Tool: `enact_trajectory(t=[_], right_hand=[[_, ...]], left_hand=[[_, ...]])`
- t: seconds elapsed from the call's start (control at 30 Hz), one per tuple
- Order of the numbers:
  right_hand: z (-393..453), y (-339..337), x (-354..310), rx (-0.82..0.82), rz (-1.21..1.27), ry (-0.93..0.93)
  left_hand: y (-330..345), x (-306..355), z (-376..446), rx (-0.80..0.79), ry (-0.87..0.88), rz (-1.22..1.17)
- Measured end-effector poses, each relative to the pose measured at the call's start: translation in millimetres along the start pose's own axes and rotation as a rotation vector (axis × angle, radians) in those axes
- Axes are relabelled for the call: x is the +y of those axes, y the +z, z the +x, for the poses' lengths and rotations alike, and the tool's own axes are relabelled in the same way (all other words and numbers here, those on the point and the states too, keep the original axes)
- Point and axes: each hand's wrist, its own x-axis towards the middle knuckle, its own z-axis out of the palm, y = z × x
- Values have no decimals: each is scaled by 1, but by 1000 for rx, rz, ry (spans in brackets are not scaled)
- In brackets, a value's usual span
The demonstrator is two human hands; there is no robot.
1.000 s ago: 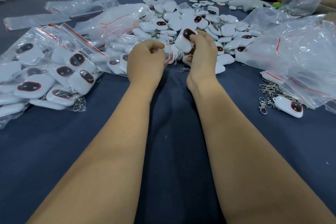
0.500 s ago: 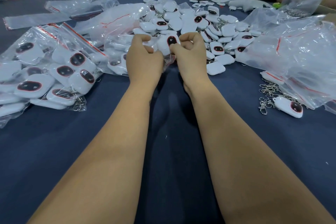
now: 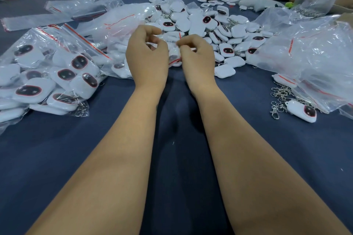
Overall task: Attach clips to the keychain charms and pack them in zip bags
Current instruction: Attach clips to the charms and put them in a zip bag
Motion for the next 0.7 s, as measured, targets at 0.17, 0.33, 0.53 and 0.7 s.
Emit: enact_trajectory(t=[0.17,0.33,0.53,0.7], right_hand=[[6,-9,8,171,-51,107],[5,-5,11,22,-235,71],[7,-2,12,-111,-401,-19],[3,2,10,-252,-551,-82]], left_hand=[[5,-10,1,-238,-58,158],[8,-16,0,-377,-35,371],[2,-13,2,-241,-41,411],[-3,-12,9,-16,-214,234]])
